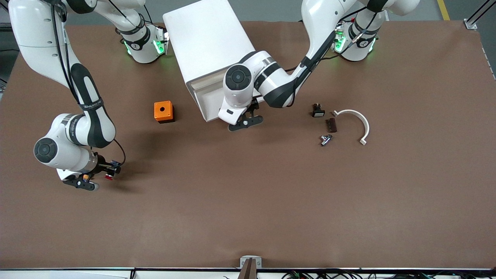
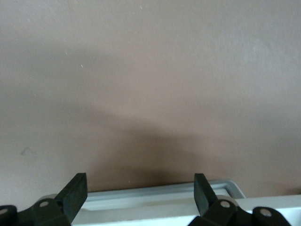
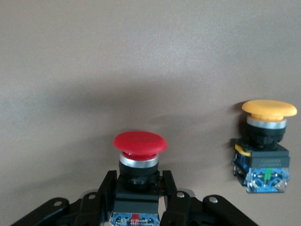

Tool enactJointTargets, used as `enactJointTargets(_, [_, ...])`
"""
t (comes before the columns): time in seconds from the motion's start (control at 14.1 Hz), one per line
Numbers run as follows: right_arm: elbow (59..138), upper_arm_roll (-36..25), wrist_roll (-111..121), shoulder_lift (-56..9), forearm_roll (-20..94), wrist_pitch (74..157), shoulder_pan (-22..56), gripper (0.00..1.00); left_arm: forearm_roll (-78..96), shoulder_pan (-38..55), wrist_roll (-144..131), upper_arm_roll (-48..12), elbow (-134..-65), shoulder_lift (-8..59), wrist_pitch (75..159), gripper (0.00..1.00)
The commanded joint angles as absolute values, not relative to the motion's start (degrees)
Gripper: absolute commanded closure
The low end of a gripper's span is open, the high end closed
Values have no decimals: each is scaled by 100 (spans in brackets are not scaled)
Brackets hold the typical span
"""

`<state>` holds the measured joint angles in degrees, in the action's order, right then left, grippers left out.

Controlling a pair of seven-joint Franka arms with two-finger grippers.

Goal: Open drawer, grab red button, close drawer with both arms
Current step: 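Push the drawer shut with the left gripper, then place the red button beside the yellow button with the right gripper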

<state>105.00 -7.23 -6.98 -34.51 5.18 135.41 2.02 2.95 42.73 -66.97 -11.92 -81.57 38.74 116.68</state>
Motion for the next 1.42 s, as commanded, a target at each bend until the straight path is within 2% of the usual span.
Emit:
enactJointTargets(0.0, [10213,-598,-668,-3656,466,13465,97,100,272,4280,-6715,-1379,-8200,3841,11689,0])
enactJointTargets(0.99, [9976,-589,-124,-3867,457,13474,114,99,1266,4526,-6741,-1644,-8411,3850,11689,0])
enactJointTargets(1.06, [9976,-589,-36,-3867,483,13474,88,87,1266,4518,-6741,-1644,-8411,3841,11689,0])
enactJointTargets(1.21, [9976,-580,-26,-3876,501,13465,70,20,1274,4509,-6741,-1644,-8411,3841,11689,0])
enactJointTargets(1.28, [9976,-589,-70,-3867,510,13465,88,0,1266,4457,-6741,-1644,-8411,3823,11689,0])
enactJointTargets(1.35, [9976,-580,-44,-3867,510,13465,70,0,1274,4421,-6741,-1635,-8411,3797,11689,0])
